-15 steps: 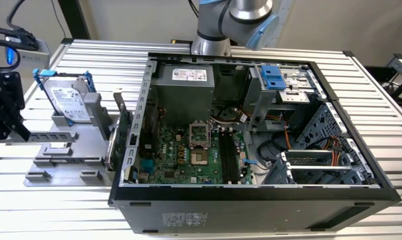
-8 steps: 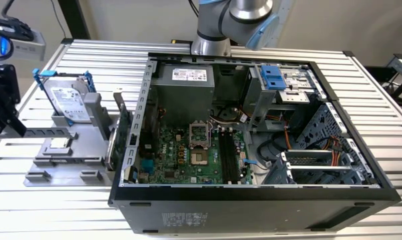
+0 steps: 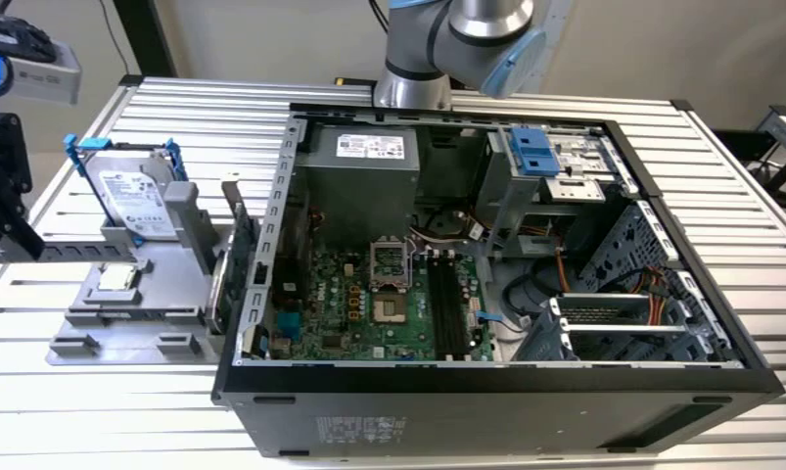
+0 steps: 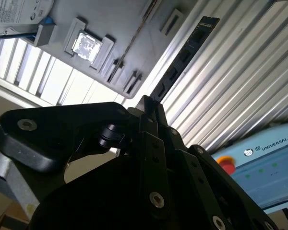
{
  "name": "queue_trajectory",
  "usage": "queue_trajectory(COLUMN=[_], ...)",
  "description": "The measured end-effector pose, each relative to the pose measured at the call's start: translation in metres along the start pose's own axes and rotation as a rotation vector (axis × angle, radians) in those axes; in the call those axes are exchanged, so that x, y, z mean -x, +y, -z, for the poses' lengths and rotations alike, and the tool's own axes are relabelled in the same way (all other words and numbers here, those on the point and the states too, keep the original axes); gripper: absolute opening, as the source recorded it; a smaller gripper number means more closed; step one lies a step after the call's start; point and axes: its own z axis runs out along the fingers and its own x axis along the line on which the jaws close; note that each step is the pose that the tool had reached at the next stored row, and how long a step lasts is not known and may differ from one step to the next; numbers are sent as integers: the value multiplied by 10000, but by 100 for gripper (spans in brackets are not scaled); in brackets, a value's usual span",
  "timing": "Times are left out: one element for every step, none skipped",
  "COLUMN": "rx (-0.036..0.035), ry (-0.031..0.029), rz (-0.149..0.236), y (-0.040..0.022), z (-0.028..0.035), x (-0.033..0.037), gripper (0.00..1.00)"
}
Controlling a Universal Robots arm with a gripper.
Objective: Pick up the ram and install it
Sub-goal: 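Pick up the ram and move it above insertion slot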
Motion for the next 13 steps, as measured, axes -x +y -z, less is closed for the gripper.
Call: queue_trajectory(rx=[0, 0, 0, -1, 0, 1, 0, -1, -1, -1, 0, -2, -1], ry=[0, 0, 1, 0, 0, 1, 1, 0, 0, 1, 2, 0, 1], rz=[0, 0, 0, 1, 1, 2, 0, 0, 1, 1, 1, 1, 0], y=[0, 0, 0, 0, -1, -1, 0, 0, 0, 0, 0, 0, 0], z=[17, 34, 54, 75, 98, 124, 150, 178, 207, 238, 271, 300, 324], x=[1, 2, 2, 3, 5, 9, 14, 18, 22, 26, 29, 31, 33], gripper=[0, 0, 0, 0, 0, 0, 0, 0, 0, 0, 0, 0, 0])
